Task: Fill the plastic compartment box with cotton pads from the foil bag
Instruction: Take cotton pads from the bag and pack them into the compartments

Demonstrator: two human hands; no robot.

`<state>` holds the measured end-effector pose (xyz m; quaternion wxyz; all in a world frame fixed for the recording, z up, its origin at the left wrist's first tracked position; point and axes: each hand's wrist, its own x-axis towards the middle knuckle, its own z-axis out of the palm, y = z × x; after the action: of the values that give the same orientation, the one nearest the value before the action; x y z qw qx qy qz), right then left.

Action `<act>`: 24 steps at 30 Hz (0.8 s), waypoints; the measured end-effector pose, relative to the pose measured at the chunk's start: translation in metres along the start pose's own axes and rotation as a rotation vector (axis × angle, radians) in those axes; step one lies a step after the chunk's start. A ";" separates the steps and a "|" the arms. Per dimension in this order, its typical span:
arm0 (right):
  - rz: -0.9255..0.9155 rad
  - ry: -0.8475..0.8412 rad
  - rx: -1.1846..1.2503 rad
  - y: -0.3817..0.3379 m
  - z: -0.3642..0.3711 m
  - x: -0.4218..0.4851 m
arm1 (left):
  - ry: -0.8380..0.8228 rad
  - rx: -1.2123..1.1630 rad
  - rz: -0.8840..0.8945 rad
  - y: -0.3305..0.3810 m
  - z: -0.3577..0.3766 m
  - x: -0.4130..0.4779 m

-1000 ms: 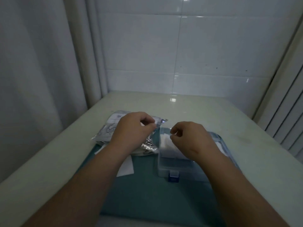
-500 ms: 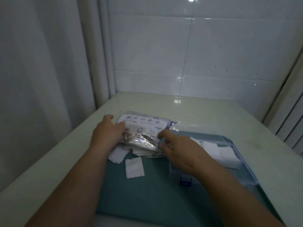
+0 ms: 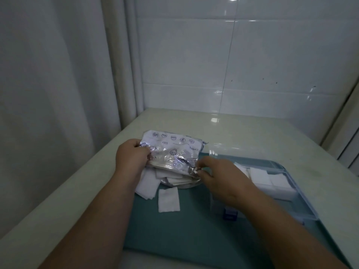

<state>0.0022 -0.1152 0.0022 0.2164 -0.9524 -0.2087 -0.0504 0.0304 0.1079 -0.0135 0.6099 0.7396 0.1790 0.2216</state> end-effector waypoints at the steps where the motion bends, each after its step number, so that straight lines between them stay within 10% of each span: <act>1: 0.019 0.007 0.050 -0.001 0.000 -0.001 | 0.010 -0.019 0.003 0.001 0.002 0.001; 17: 0.257 0.001 0.312 -0.014 -0.022 0.032 | -0.184 -0.538 -0.066 0.010 0.004 0.000; 24: 0.400 0.033 0.870 -0.008 -0.008 0.033 | -0.329 -0.745 -0.015 0.012 0.009 0.000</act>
<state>0.0290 -0.1002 0.0188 0.6037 -0.7939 -0.0194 0.0691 0.0350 0.0983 -0.0035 0.8581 0.4924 -0.0080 0.1457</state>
